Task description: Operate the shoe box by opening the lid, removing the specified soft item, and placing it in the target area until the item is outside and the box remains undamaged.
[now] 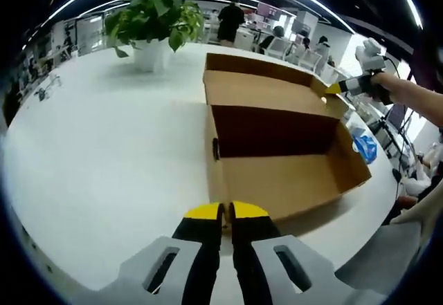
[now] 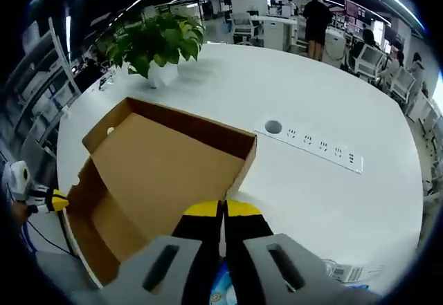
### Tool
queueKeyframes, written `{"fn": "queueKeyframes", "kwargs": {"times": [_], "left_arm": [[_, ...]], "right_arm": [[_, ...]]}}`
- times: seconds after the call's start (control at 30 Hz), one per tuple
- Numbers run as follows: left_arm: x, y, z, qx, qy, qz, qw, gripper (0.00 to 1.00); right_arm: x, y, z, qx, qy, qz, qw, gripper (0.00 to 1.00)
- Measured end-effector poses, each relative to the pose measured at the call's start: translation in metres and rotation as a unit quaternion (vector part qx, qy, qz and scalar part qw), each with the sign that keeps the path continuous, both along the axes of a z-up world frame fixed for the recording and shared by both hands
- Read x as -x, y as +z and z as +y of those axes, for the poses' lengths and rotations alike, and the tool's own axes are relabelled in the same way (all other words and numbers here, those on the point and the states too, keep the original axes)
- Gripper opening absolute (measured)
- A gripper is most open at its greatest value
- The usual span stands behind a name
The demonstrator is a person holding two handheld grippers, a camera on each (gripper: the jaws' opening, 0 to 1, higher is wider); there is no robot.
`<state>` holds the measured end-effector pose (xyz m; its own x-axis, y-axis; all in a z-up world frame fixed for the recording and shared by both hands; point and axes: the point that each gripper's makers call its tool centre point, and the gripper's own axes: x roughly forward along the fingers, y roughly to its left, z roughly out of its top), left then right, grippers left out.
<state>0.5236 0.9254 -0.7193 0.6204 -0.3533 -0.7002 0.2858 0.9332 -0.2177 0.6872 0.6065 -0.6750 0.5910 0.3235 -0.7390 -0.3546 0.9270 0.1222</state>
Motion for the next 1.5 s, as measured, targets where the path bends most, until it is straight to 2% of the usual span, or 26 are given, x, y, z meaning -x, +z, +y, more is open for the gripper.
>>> {"fn": "queueKeyframes", "kwargs": {"times": [0.63,1.2,1.5], "left_arm": [[-0.001,0.0,0.0,-0.007,-0.004,0.001,1.0,0.01],[0.0,0.001,-0.001,-0.009,-0.007,-0.005,0.9999,0.01],[0.0,0.001,0.0,0.003,-0.006,-0.005,1.0,0.01]], "right_arm": [[0.014,0.018,-0.001,-0.017,0.005,-0.037,0.9991,0.0],[0.034,0.039,0.002,-0.026,0.009,-0.075,0.9968,0.0],[0.052,0.048,0.003,-0.035,0.006,-0.094,0.995,0.0]]}}
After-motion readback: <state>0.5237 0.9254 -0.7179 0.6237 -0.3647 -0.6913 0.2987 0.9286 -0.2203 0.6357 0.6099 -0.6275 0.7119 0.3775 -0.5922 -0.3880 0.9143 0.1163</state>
